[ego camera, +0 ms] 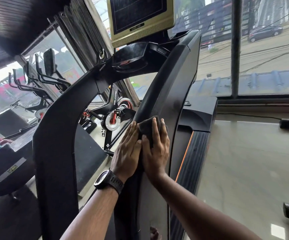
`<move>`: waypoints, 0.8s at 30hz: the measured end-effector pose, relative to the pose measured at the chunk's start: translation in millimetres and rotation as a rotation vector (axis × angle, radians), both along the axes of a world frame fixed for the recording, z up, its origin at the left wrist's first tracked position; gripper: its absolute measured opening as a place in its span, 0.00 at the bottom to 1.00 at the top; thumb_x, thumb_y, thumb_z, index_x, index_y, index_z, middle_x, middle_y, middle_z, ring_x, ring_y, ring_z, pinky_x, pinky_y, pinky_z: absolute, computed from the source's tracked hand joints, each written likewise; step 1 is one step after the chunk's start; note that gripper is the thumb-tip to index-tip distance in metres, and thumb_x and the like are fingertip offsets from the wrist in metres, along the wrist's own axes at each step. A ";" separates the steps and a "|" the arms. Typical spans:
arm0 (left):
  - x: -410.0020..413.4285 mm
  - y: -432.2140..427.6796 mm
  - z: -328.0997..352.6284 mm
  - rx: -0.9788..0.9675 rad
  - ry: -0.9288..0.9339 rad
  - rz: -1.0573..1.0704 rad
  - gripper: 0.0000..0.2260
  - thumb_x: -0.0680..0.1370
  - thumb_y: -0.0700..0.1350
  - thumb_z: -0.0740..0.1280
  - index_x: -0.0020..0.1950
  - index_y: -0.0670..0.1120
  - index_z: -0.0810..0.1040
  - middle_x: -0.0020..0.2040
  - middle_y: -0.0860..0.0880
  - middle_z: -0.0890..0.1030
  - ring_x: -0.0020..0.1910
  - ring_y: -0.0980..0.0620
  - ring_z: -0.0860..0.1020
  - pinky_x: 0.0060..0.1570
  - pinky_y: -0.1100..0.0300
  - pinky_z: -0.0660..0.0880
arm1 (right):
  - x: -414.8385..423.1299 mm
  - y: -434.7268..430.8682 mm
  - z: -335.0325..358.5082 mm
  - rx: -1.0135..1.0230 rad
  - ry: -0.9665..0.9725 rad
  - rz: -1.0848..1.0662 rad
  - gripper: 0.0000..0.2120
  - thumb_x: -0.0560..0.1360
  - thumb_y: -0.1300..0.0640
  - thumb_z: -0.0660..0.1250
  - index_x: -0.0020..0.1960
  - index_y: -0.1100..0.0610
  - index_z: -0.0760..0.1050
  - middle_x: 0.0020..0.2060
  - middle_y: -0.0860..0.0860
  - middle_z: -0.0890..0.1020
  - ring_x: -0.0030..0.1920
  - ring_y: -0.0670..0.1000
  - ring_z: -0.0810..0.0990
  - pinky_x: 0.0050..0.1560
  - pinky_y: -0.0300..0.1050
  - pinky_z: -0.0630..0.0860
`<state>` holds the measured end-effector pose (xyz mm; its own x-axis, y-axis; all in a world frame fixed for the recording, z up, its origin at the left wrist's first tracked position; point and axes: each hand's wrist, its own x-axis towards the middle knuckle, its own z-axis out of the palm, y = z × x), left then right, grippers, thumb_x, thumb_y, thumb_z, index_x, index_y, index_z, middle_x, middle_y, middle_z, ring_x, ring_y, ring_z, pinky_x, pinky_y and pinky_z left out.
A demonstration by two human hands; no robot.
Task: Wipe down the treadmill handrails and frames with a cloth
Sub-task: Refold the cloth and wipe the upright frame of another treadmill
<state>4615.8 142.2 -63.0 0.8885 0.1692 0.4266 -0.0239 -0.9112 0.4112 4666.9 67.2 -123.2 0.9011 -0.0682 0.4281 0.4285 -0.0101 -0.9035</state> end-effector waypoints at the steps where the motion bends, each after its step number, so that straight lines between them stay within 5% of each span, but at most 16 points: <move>1: 0.0 0.0 0.2 -0.005 0.003 0.002 0.26 0.81 0.49 0.54 0.79 0.45 0.62 0.80 0.52 0.59 0.78 0.63 0.54 0.76 0.65 0.51 | 6.1 -0.6 0.4 -0.008 0.020 -0.001 0.29 0.79 0.45 0.58 0.80 0.42 0.61 0.80 0.48 0.63 0.79 0.52 0.61 0.75 0.48 0.61; 6: 0.7 -1.1 3.5 0.060 0.035 0.017 0.27 0.80 0.47 0.55 0.79 0.47 0.60 0.80 0.52 0.58 0.78 0.63 0.53 0.73 0.71 0.49 | -10.2 3.0 5.7 0.134 0.284 0.004 0.29 0.80 0.47 0.59 0.81 0.39 0.57 0.80 0.46 0.61 0.77 0.52 0.64 0.69 0.46 0.63; 11: 4.9 2.6 6.1 0.080 0.028 0.030 0.28 0.79 0.52 0.53 0.78 0.46 0.64 0.79 0.51 0.61 0.78 0.62 0.55 0.75 0.68 0.51 | 16.9 -4.2 -0.9 0.046 0.065 0.018 0.30 0.78 0.44 0.58 0.80 0.40 0.59 0.79 0.46 0.63 0.78 0.52 0.63 0.73 0.54 0.66; 15: 6.3 2.5 3.4 0.094 0.050 -0.007 0.29 0.80 0.53 0.52 0.80 0.44 0.59 0.80 0.50 0.57 0.78 0.63 0.51 0.76 0.67 0.49 | 17.1 -3.3 6.8 0.157 0.343 0.031 0.30 0.80 0.44 0.58 0.81 0.40 0.56 0.80 0.47 0.61 0.78 0.54 0.64 0.71 0.49 0.63; 20: 7.1 2.8 6.6 0.040 0.065 -0.007 0.30 0.79 0.54 0.51 0.80 0.45 0.58 0.80 0.51 0.56 0.78 0.63 0.51 0.77 0.64 0.48 | 32.9 -7.7 9.1 0.019 0.030 0.047 0.33 0.77 0.40 0.61 0.80 0.38 0.55 0.80 0.46 0.61 0.78 0.53 0.63 0.72 0.53 0.66; 24: 7.5 -0.6 7.4 0.068 0.069 -0.010 0.30 0.79 0.54 0.51 0.80 0.45 0.57 0.80 0.51 0.56 0.78 0.63 0.51 0.74 0.70 0.47 | 51.7 -7.0 20.3 0.132 0.342 0.048 0.30 0.81 0.46 0.61 0.81 0.39 0.56 0.80 0.46 0.61 0.75 0.55 0.67 0.71 0.52 0.65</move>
<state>4623.3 141.6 -55.6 0.9175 0.1326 0.3749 -0.0073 -0.9370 0.3493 4718.6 60.2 -102.9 0.9941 -0.0567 0.0921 0.0988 0.1293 -0.9867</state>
